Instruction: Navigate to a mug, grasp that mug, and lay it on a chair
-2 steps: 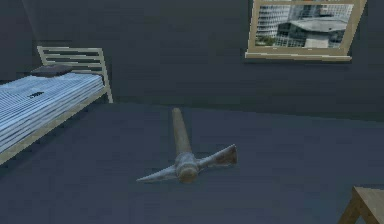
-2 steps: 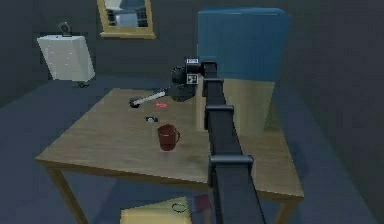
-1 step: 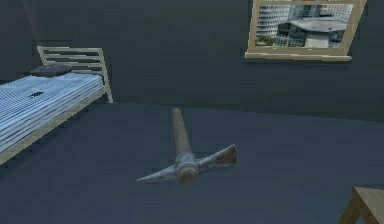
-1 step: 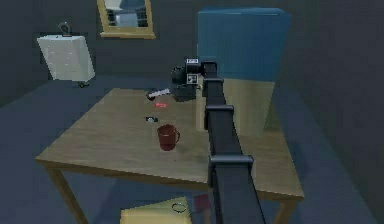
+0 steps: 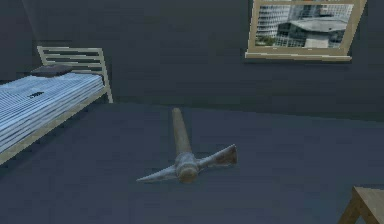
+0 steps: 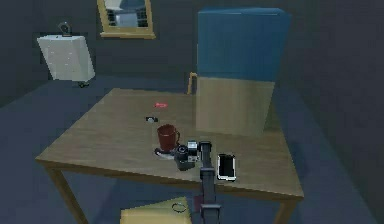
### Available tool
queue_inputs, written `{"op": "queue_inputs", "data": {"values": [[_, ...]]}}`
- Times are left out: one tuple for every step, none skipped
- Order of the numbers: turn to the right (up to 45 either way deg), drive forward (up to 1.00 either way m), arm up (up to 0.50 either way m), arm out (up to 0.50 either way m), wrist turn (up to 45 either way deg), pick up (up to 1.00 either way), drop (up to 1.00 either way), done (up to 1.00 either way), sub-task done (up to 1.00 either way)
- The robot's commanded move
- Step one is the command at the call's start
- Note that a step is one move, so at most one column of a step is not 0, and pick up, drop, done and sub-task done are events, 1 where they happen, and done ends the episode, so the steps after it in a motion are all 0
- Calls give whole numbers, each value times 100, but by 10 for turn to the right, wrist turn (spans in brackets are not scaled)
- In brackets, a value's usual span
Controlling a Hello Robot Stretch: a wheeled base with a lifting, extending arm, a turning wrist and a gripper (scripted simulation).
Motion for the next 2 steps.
{"op": "queue_inputs", "data": {"values": [[0, 0, 0, 0, 0, 100, 0, 0, 0], [0, 0, 10, 0, 0, 0, 0, 0, 0]]}}
